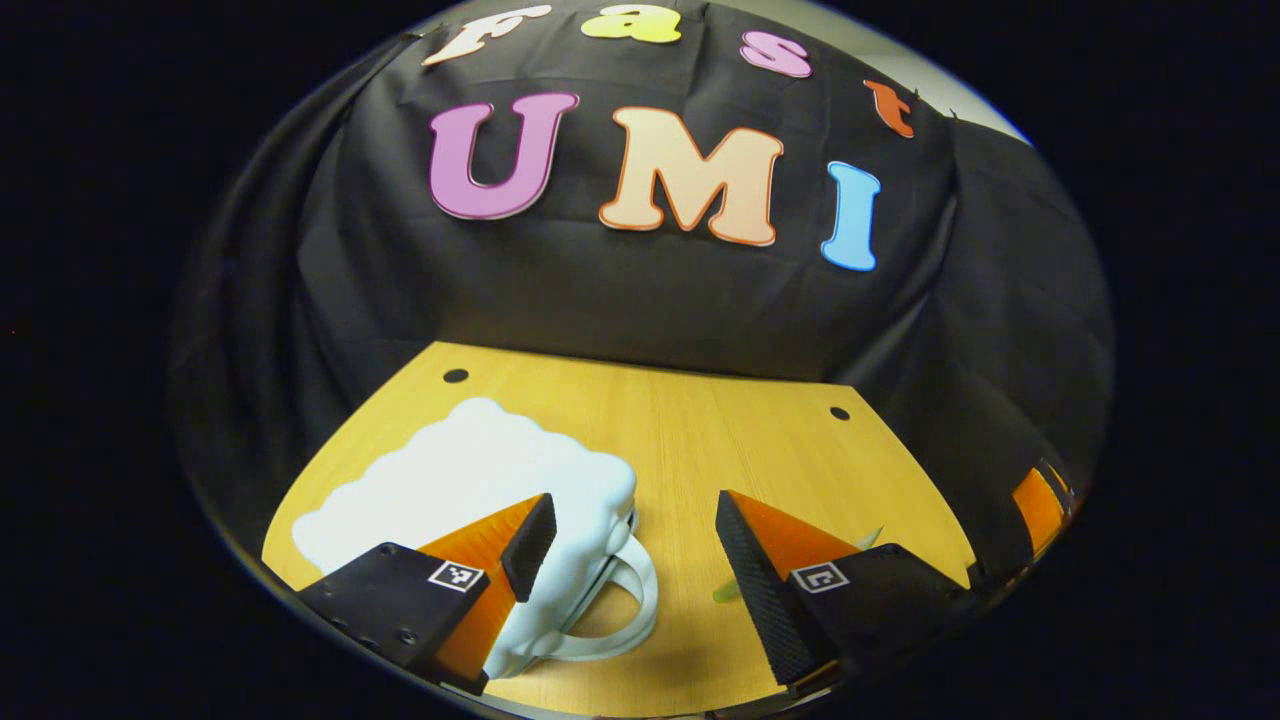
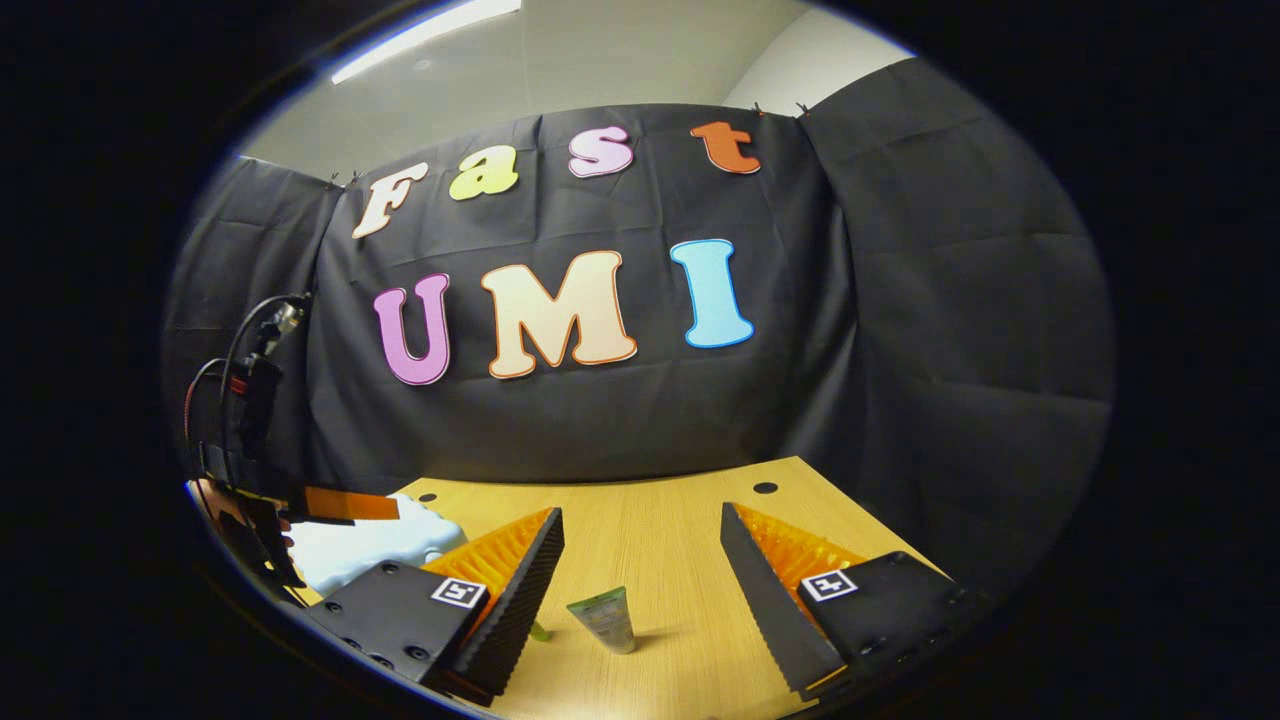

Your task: First open the suitcase, pack the skin care products into it, and then close the suitcase.

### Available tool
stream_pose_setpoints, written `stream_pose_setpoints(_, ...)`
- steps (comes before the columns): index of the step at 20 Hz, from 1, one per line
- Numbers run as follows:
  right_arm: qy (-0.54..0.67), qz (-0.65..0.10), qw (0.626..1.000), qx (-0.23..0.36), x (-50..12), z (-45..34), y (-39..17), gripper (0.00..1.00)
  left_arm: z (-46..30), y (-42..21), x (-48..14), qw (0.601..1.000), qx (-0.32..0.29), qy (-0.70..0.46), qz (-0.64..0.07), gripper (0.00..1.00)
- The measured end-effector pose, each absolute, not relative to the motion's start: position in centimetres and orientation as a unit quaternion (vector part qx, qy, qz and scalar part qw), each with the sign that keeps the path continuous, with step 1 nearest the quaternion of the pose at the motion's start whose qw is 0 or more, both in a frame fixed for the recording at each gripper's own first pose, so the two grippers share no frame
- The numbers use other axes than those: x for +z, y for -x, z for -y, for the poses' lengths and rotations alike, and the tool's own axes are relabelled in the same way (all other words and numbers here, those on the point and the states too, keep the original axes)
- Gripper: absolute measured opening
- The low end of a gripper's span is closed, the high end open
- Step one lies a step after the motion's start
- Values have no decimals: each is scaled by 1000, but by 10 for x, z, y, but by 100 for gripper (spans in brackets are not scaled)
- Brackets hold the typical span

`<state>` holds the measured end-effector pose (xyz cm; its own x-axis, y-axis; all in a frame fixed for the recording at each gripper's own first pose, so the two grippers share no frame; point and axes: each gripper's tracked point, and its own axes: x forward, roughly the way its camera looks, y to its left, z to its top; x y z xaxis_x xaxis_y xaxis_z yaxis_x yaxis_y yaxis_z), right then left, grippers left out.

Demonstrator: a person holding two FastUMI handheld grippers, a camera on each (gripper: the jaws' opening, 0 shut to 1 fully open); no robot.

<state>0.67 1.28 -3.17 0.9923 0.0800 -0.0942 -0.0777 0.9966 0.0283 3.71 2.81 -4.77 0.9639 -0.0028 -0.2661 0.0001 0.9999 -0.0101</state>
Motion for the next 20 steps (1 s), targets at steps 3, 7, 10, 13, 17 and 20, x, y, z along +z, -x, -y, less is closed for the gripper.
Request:
stream_pose_setpoints(3,-13,-57,997,40,-39,-12,-4,98,-29,-47,-71,980,-15,-6,-197,95)
stream_pose_setpoints(7,-15,-66,997,36,-44,-6,-1,98,-28,-55,-99,960,-35,-10,-276,95)
stream_pose_setpoints(10,-22,-74,997,31,-50,-3,-1,98,-25,-58,-116,943,-48,-3,-329,95)
stream_pose_setpoints(13,-27,-81,996,24,-54,1,1,98,-19,-56,-131,926,-63,-3,-372,96)
stream_pose_setpoints(17,-30,-85,996,18,-57,4,3,98,-14,-51,-156,895,-75,-5,-439,90)
stream_pose_setpoints(20,-32,-85,996,12,-57,7,5,98,-19,-47,-177,874,-65,-26,-480,80)
